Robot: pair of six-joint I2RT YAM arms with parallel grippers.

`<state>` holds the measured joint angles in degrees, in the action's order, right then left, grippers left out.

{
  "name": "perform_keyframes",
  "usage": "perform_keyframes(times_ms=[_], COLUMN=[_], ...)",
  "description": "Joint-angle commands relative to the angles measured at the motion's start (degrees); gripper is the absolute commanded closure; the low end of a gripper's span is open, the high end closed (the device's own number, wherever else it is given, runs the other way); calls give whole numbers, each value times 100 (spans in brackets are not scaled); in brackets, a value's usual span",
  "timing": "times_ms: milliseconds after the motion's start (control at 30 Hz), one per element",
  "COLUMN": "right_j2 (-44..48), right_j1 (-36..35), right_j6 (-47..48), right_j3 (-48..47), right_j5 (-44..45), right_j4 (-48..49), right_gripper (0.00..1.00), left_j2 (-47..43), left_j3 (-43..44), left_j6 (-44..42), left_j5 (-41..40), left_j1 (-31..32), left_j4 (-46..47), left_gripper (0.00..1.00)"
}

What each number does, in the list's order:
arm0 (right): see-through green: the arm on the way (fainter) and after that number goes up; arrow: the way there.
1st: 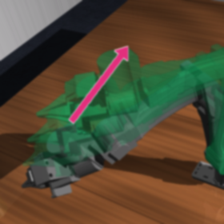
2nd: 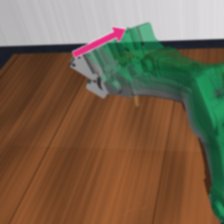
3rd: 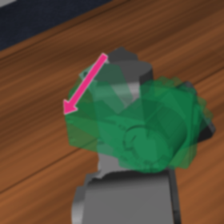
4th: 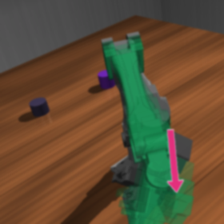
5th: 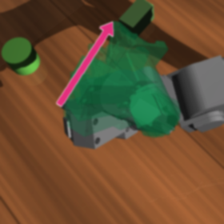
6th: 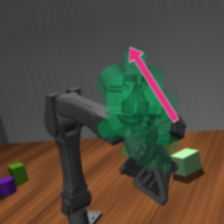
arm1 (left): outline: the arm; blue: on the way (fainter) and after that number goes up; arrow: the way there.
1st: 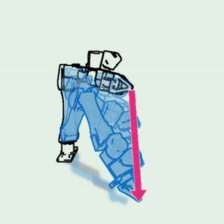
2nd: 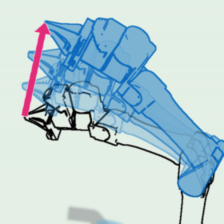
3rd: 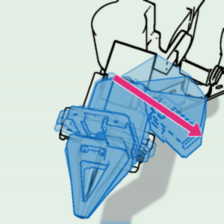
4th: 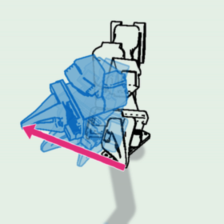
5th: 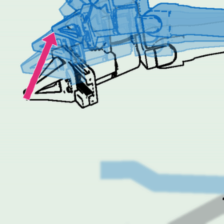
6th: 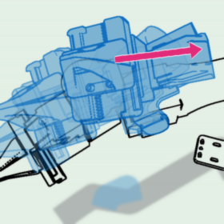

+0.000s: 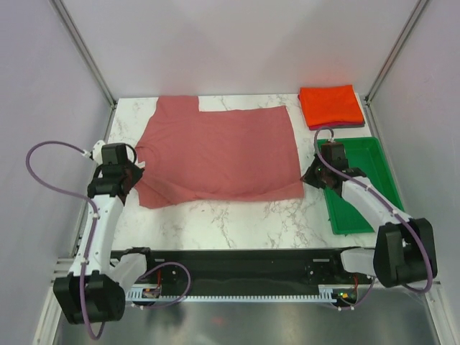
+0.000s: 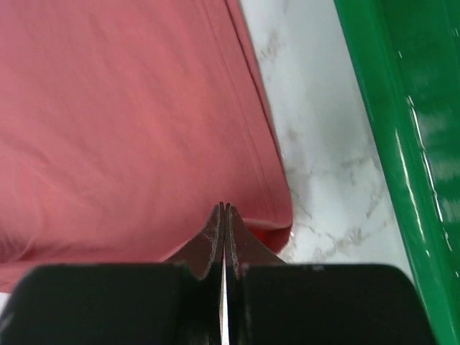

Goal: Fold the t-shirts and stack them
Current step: Fold the tshirt

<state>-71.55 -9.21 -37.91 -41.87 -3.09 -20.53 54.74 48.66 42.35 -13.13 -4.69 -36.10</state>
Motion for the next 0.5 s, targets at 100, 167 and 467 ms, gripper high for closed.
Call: perform_keyframes(times_ms=[100, 167, 467], right_j2=[-999, -1168, -2055], right_j1=[-2, -2, -10], right_j6=[354, 389, 662], right_j3=[-919, -1086, -1886], right_j5=[-68, -113, 125], right_j4=[304, 339, 234], right_gripper=[100, 100, 100], left_j2=[904, 1117, 2532], left_j3=[846, 1083, 1909], left_j6=[-578, -753, -1553], left_j5=[-929, -841, 21], left_j1=[3, 3, 3], left_j4=[94, 155, 208], left_gripper=[98, 98, 98])
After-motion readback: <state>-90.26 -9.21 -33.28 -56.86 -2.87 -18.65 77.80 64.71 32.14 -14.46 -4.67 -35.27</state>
